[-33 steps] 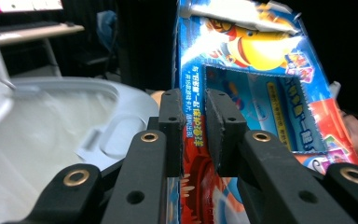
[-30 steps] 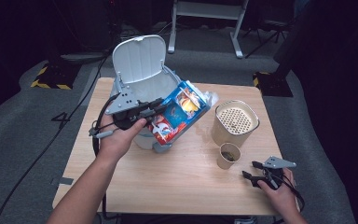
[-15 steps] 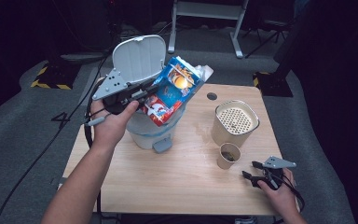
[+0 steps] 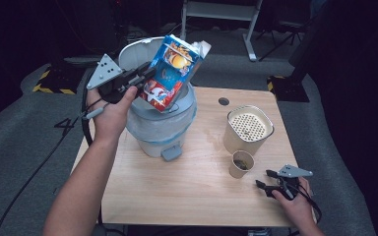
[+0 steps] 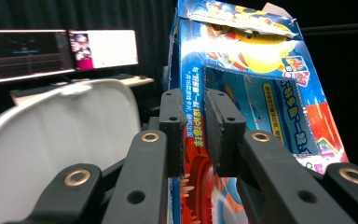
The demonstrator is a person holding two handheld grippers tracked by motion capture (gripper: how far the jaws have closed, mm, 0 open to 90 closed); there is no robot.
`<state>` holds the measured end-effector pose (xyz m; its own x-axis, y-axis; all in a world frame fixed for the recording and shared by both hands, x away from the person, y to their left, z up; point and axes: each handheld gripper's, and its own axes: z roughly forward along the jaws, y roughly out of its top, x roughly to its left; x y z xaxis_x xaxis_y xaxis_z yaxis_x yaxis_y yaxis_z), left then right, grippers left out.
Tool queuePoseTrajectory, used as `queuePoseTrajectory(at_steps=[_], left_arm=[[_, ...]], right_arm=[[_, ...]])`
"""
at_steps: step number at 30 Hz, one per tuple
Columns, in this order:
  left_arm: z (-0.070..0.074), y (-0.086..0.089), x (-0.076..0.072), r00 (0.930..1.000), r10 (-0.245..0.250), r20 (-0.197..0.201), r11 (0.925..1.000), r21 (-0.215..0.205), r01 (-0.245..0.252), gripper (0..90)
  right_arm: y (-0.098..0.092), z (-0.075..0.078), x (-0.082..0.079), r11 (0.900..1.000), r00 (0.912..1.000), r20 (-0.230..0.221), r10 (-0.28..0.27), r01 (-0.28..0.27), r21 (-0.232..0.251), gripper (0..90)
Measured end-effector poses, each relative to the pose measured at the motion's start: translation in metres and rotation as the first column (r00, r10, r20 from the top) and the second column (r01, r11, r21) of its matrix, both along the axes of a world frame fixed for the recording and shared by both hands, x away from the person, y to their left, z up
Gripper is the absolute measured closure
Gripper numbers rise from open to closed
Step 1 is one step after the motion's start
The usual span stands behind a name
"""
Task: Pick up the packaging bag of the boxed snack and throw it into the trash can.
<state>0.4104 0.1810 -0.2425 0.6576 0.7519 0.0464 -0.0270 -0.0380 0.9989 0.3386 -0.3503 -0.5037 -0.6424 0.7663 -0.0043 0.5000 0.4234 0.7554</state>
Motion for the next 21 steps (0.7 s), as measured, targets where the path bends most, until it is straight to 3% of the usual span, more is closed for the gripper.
queuePoseTrajectory(at_steps=[6,9,21], left_arm=[[0.001,0.008,0.011,0.9984,0.057,0.005,0.998,-0.026,-0.057,77.7],[0.002,0.009,0.016,0.9953,0.093,0.028,0.9953,-0.03,-0.092,77.7],[-0.004,0.008,0.03,0.9868,0.158,0.035,0.9868,-0.043,-0.156,77.7]], right_arm=[[0.0,0.0,0.0,1.0,1.0,0.0,0.0,0.0,0.0,34.3],[0.0,0.0,0.0,1.0,1.0,0.0,0.0,0.0,0.0,34.2],[0.0,0.0,0.0,1.0,1.0,0.0,0.0,0.0,0.0,34.2]])
